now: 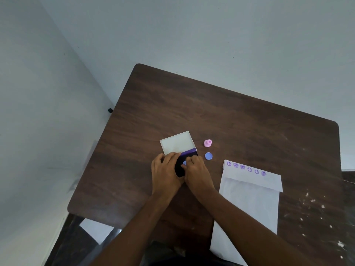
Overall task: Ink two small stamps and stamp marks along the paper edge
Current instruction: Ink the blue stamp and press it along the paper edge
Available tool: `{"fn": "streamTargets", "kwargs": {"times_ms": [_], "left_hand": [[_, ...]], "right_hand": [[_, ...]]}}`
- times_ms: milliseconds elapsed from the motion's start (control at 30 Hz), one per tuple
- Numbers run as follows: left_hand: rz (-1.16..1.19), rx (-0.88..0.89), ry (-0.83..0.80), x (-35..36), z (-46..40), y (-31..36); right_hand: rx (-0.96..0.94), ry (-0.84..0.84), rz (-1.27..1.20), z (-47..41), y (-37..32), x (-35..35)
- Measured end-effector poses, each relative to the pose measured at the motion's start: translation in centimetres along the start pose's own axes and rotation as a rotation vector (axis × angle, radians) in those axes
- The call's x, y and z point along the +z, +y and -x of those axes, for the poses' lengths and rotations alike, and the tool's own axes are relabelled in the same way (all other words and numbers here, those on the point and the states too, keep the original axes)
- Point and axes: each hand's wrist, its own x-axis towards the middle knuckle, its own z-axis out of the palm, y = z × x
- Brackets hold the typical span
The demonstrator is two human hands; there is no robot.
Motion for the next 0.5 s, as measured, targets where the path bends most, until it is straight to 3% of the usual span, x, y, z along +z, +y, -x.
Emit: {"fn": "streamTargets", "kwargs": {"times_ms": [100,200,333,400,500], "left_hand": [[-0.010,0.006,-0.021,-0.2,0.0,0.1],[-0.018,0.016,-0.035,-0.3,-0.1,0.0],[0.018,0.018,-0.041,-0.5,0.1,0.0],[0.032,0.034,-0.024,-0.8,0.2,0.2],[0.052,0.062,0.012,-1.7,0.2,1.0]], "right_hand": [[0.040,-0.016,-0.014,-0.2,-0.1,-0.2],[0.230,-0.013,-0.220,-0.5,-0.3,-1.3],[0.444,0.187,-0.540,0.3,0.0,-3.0],[0.576,0.228,-0.880,1.0,0.4,-3.8],[0.735,0.089,-1.755,1.7,1.4,-5.4]]}}
